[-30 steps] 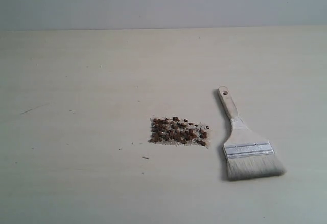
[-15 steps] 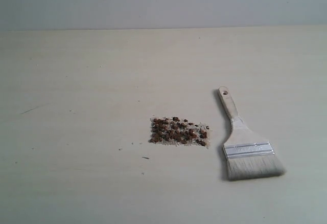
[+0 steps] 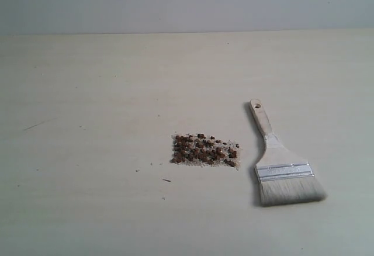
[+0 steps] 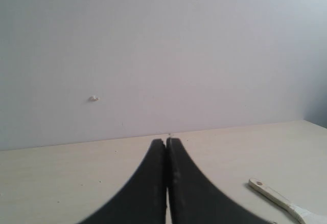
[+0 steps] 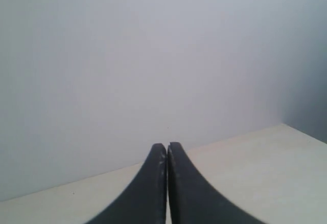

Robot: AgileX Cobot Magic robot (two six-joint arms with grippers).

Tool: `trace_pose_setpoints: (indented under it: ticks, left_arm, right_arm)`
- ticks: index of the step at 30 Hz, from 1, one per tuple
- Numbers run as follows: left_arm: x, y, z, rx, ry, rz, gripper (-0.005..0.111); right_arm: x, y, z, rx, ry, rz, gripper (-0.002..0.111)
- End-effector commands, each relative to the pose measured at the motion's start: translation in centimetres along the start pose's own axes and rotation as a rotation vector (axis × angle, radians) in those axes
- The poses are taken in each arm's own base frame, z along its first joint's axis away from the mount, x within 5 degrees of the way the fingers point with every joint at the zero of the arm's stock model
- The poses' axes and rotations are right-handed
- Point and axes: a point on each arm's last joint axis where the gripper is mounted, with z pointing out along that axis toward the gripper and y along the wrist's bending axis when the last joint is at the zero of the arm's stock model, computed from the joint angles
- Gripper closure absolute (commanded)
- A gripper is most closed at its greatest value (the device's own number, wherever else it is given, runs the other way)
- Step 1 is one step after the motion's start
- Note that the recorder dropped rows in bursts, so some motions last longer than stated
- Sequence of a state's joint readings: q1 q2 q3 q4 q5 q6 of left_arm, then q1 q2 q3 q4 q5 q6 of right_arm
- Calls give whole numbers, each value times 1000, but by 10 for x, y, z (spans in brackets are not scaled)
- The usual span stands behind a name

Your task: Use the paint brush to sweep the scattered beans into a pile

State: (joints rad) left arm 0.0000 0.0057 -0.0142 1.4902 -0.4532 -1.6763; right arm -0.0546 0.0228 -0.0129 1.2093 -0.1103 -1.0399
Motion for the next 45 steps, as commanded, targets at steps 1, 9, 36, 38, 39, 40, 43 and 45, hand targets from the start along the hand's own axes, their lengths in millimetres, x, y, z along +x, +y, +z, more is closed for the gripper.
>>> trace_pose_setpoints:
  ticks: [1, 9, 36, 38, 39, 40, 43, 45]
  left_arm:
    - [0, 0, 0, -4, -4, -2, 107]
    - [0, 0, 0, -4, -4, 0, 107]
    - [0, 0, 0, -4, -4, 0, 107]
    - [0, 0, 0, -4, -4, 0, 107]
    - [0, 0, 0, -4, -4, 0, 107]
    - [0, 0, 0, -4, -4, 0, 107]
    - [0, 0, 0, -4, -4, 0, 107]
    - [0, 0, 0, -4, -4, 0, 107]
  right_arm:
    - [3, -1, -2, -2, -10, -21, 108]
    - [1, -3, -2, 31, -29, -29, 108]
    - [6, 8, -2, -102, 24, -55, 108]
    - [6, 8, -2, -102, 24, -55, 108]
    - [6, 8, -2, -102, 24, -55, 108]
    - [6, 8, -2, -103, 24, -57, 108]
    - [6, 8, -2, -103, 24, -57, 108]
    - [6, 8, -2, -103, 24, -57, 108]
